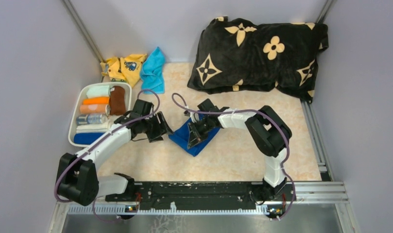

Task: Roll the towels
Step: Roll the towel at the center of the board.

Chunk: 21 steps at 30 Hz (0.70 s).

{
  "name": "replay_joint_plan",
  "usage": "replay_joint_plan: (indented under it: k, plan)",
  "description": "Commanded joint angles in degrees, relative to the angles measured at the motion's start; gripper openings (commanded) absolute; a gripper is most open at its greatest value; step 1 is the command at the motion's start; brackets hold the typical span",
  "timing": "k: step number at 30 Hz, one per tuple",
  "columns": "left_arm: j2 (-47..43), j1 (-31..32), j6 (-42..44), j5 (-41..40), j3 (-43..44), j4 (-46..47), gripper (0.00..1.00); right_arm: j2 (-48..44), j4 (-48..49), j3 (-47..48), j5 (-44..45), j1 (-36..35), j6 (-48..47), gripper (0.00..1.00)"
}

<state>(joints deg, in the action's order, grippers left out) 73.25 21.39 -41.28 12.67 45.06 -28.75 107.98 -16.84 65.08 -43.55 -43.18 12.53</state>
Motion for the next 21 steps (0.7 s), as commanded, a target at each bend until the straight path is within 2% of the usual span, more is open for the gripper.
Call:
replay_joint_plan:
  k: [1,5,10,15,21]
  plan:
    - [-3.4,-0.1,0.3,0.0,-3.1,-2.5,0.68,4.1,6.2,-1.7,-11.4,3.9,7.7,0.0]
    - [-2.6,0.0,-0.8,3.5,-4.4,1.8,0.68,7.1,8.9,-3.3,-13.7,5.8,10.5,0.0]
    - [1.5,0.0,-2.1,7.7,-4.7,8.0,0.67,9.5,6.6,-2.6,-13.4,6.3,9.9,0.0]
    - [5.8,0.1,-2.5,8.1,-4.5,12.4,0.66,10.1,6.9,-2.6,-11.9,6.3,10.5,0.0]
    - [12.5,0.2,-2.3,7.2,-4.1,14.8,0.53,4.9,6.2,-3.0,-6.9,6.3,9.7,0.09]
